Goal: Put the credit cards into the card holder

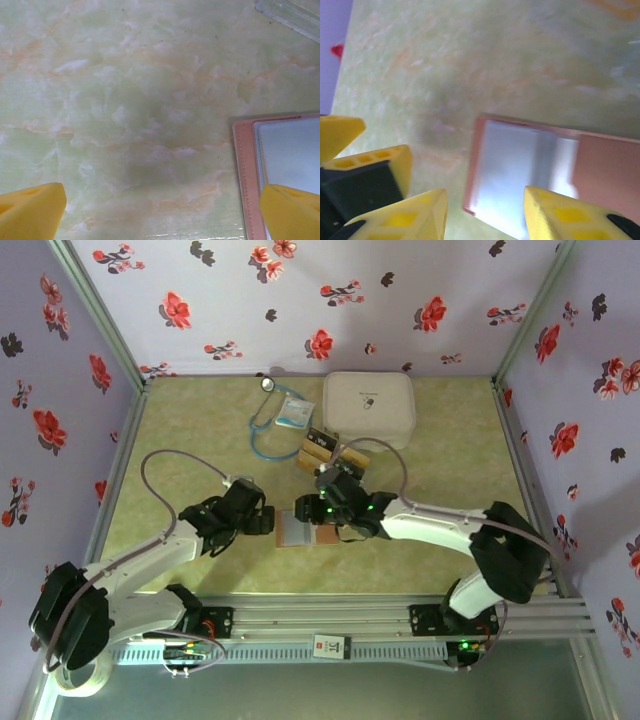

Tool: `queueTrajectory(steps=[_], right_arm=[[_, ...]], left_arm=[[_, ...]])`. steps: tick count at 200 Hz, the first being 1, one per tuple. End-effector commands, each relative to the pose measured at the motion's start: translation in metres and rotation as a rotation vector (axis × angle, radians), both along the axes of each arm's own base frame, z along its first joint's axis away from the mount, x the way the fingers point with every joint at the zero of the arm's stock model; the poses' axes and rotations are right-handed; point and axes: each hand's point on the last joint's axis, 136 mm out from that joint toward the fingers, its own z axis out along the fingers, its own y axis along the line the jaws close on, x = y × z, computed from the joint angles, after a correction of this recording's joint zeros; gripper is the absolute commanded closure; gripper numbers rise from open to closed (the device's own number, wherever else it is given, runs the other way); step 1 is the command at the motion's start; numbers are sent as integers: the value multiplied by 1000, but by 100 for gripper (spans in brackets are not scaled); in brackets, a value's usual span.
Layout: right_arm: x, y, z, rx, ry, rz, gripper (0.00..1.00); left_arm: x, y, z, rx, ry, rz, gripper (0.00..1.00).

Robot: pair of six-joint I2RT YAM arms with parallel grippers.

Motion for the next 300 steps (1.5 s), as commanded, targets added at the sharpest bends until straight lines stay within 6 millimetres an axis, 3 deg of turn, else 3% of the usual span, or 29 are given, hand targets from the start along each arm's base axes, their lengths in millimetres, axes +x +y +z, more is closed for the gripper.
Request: queueTrajectory(steps=[1,34,64,81,123,165,185,207,230,249,285,293,300], right_arm=[[1,-52,-15,-144,-10,-73,55],[-5,-109,-23,-243,-18,-155,50],[-12,-135,-33,-285,-10,-184,45],[-13,-136,-38,-281,0,-180,45],[-9,-115,-52,-244,41,-147,46],[0,-108,-65,-264,47,-144,52],[3,-104,-66,-272,47,-133,61],[2,-105,-66,-280,47,-121,79],[-1,-112,-65,-297,47,-122,93],[-4,-122,-63,-307,40,-131,100],[-10,-139,-59,-312,41,-157,100],[-12,-140,-57,-302,42,-152,93],[-13,-140,-56,-300,46,-147,81]], left_arm=[[5,-10,3,-2,-2,-35,0],[5,-23,1,6,13,-69,0],[2,-34,-7,16,33,-91,0],[0,-39,-12,24,46,-100,0],[-1,-42,-23,45,68,-104,0],[-1,-45,-25,43,71,-109,0],[-2,-47,-28,47,81,-113,0],[-2,-50,-28,49,82,-122,0],[-2,-51,-26,45,77,-124,0],[-3,-51,-26,43,76,-125,0],[-3,-52,-26,43,75,-126,0],[-2,-52,-26,42,73,-127,0],[-2,-53,-26,42,74,-128,0]])
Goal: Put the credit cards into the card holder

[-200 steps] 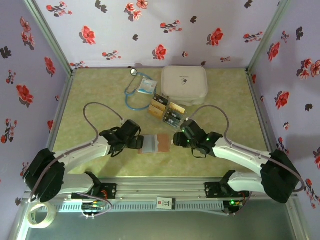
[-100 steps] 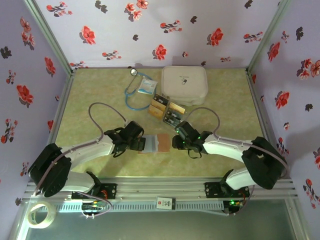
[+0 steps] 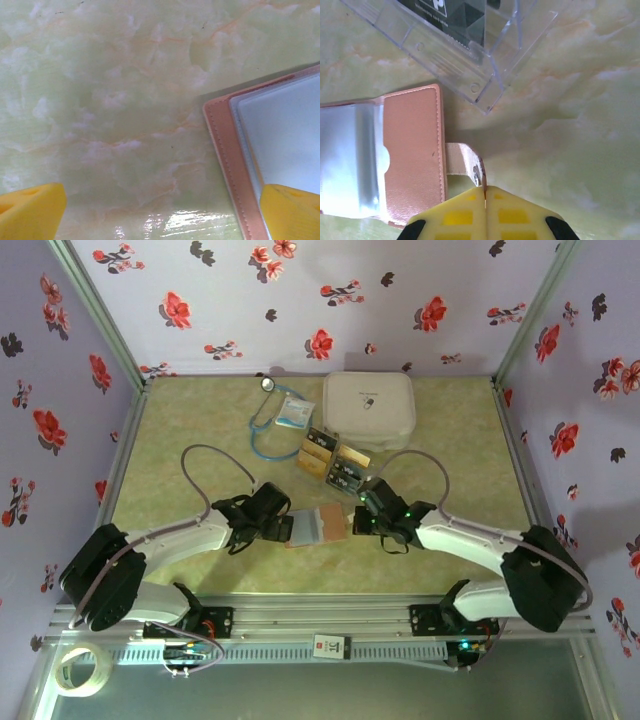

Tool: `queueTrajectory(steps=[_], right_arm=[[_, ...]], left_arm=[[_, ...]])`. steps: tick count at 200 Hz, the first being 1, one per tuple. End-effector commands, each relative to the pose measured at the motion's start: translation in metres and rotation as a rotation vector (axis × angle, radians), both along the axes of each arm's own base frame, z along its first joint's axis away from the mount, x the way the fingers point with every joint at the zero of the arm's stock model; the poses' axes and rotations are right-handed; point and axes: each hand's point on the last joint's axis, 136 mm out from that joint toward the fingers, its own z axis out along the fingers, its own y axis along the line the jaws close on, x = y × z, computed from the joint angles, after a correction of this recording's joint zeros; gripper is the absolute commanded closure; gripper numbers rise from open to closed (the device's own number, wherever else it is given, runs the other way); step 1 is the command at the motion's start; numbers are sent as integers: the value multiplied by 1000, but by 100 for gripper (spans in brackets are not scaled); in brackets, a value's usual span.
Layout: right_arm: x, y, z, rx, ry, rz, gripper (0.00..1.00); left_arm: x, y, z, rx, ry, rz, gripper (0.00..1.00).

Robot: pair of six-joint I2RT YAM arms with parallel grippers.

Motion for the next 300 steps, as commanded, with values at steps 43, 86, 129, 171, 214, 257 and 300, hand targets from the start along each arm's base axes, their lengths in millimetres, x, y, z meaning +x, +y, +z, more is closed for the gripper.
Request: queueTrajectory(steps=[43,86,129,171,214,257,300], right_arm=[[1,-23,32,-48,-50,-7,60],[40,-18,66,-119,-120,52,56],[82,11,66,-236,-88,171,57],[110,29,55,-319,-59,236,59],[117,33,37,-360,-28,262,61],[114,29,25,-389,-11,275,62],[100,38,15,-367,19,317,65]], left_arm=[[6,-11,7,-28,-20,2,0],[8,-10,7,-23,-24,-2,0],[10,-2,6,-20,-22,17,0],[10,7,10,-32,-28,43,0],[12,13,10,-43,-26,57,0],[10,15,5,-46,-12,61,0],[11,14,4,-47,-10,63,0]])
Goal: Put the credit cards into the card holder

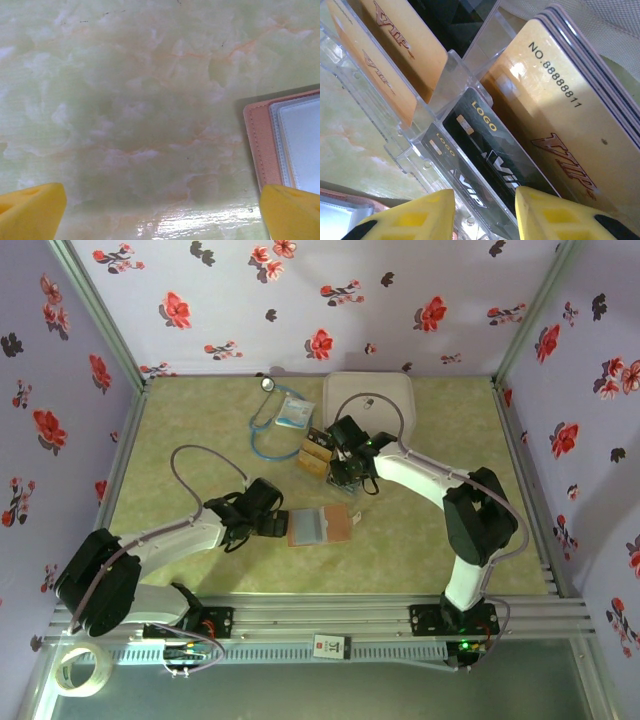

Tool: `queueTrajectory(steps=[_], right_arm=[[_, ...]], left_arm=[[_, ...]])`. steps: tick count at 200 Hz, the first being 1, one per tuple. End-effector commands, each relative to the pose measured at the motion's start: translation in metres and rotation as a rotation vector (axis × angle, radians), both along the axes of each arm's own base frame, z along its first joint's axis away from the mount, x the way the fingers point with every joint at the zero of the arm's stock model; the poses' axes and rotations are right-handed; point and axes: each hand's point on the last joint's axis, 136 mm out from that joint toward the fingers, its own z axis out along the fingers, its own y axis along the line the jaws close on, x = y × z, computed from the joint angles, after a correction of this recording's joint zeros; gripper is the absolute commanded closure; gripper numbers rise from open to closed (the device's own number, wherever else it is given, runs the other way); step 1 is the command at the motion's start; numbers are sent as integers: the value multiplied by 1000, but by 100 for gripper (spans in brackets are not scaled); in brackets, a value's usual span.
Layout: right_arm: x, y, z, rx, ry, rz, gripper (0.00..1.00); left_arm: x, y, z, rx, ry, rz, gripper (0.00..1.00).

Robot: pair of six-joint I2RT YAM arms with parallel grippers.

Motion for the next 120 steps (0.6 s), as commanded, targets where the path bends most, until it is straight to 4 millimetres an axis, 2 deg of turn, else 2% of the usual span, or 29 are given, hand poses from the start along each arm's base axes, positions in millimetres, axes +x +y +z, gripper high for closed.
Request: queueTrajectory(steps=[1,41,95,120], right_arm=[[-13,0,-18,-39,54,39,65],[-24,5,-22,-61,50,63,67],[-26,7,-15,-54,34,73,79],[-28,11,-12,-30,36,87,81]], left_arm=[[2,1,0,-9,-1,7,0],[3,-2,0,-17,2,6,0],[2,-1,1,-17,2,4,0],[1,0,0,-16,5,6,0]])
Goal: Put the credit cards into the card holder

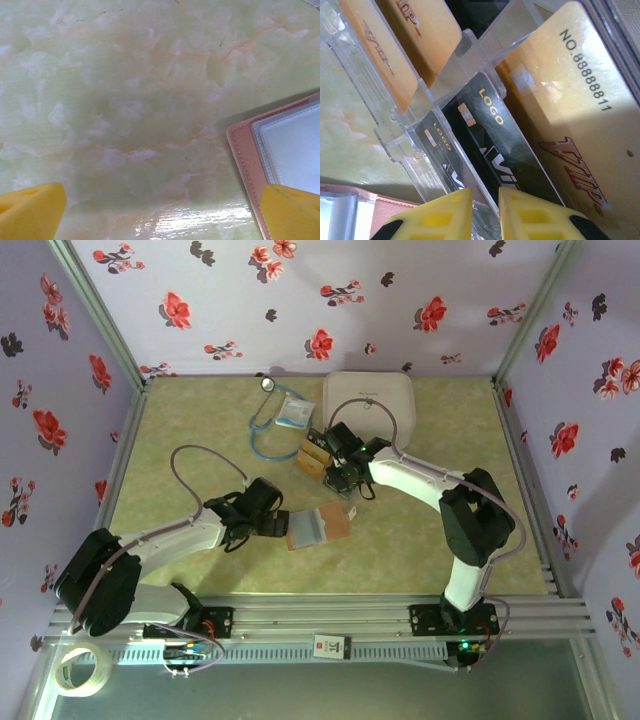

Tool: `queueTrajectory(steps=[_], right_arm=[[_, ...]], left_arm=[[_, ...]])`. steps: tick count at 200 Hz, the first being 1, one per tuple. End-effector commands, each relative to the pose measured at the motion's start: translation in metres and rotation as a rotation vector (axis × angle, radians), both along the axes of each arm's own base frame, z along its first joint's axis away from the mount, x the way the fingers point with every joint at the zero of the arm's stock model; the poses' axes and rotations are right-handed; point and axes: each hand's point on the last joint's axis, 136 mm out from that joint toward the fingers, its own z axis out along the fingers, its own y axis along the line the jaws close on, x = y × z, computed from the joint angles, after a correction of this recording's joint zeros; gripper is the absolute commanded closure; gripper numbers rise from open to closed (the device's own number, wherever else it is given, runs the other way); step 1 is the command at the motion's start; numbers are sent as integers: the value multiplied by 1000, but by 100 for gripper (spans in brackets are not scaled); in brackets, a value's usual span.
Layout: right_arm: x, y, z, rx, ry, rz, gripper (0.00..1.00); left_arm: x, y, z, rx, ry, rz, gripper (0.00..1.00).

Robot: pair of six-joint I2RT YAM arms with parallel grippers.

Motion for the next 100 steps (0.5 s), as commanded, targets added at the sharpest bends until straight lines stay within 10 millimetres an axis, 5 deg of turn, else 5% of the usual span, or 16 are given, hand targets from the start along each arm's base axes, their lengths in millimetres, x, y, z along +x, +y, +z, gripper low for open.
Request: queueTrajectory(steps=[1,100], right_arm=[[-16,2,-3,8,39,37,81],[-19,7,1,44,36,71,82]], left_arm=[[1,1,0,-9,1,8,0],[1,0,0,-9,3,8,0]])
